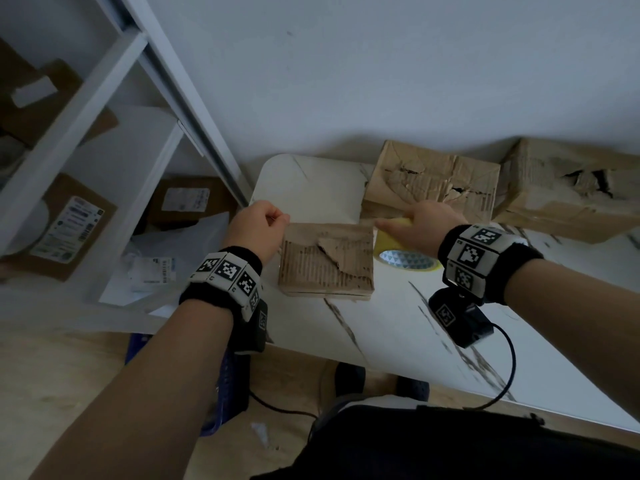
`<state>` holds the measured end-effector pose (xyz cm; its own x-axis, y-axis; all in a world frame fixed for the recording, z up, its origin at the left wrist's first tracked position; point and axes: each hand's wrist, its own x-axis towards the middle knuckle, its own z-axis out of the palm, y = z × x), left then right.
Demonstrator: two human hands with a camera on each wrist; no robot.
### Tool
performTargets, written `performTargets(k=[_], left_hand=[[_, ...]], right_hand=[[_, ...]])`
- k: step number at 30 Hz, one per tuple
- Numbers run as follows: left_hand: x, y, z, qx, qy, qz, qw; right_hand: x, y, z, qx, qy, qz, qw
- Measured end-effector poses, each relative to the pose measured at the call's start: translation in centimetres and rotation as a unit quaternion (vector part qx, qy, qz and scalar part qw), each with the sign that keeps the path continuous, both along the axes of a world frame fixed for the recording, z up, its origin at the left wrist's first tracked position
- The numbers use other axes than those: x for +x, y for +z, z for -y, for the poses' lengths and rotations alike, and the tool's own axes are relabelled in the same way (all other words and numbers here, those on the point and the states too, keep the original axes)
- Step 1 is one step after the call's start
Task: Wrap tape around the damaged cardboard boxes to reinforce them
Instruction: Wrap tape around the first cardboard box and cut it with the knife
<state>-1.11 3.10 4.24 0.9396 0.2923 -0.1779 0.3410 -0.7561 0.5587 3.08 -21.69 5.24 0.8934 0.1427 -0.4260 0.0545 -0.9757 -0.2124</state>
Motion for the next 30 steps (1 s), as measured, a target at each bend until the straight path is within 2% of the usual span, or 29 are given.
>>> performTargets(k=[10, 14, 18, 23, 30], left_hand=[[-0.3, 0.3, 0.1, 0.032, -0.016, -0.007, 0.999], [-0.1, 0.1, -0.2, 0.034, -0.015, -0.015, 0.999], [0.1, -0.3, -0.6, 0.049, -0.023, -0.028, 0.998], [0.2, -0.5, -1.8, 0.051, 0.001, -0.025, 0.998], [-0.3, -0.9, -2.9, 0.044, 0.012, -0.041, 0.998]], right_hand=[[-0.1, 1.3, 1.4, 0.115, -0.040, -0.090, 0.989], [-0.5, 1.6, 1.7, 0.134, -0.037, -0.078, 0.987], [-0.9, 1.4, 1.2, 0.121, -0.024, -0.038, 0.992], [-0.5, 0.8, 0.9, 0.016, 0.032, -0.013, 0.999], [0.1, 0.5, -0.8, -0.001, 0.050, 0.001, 0.999]])
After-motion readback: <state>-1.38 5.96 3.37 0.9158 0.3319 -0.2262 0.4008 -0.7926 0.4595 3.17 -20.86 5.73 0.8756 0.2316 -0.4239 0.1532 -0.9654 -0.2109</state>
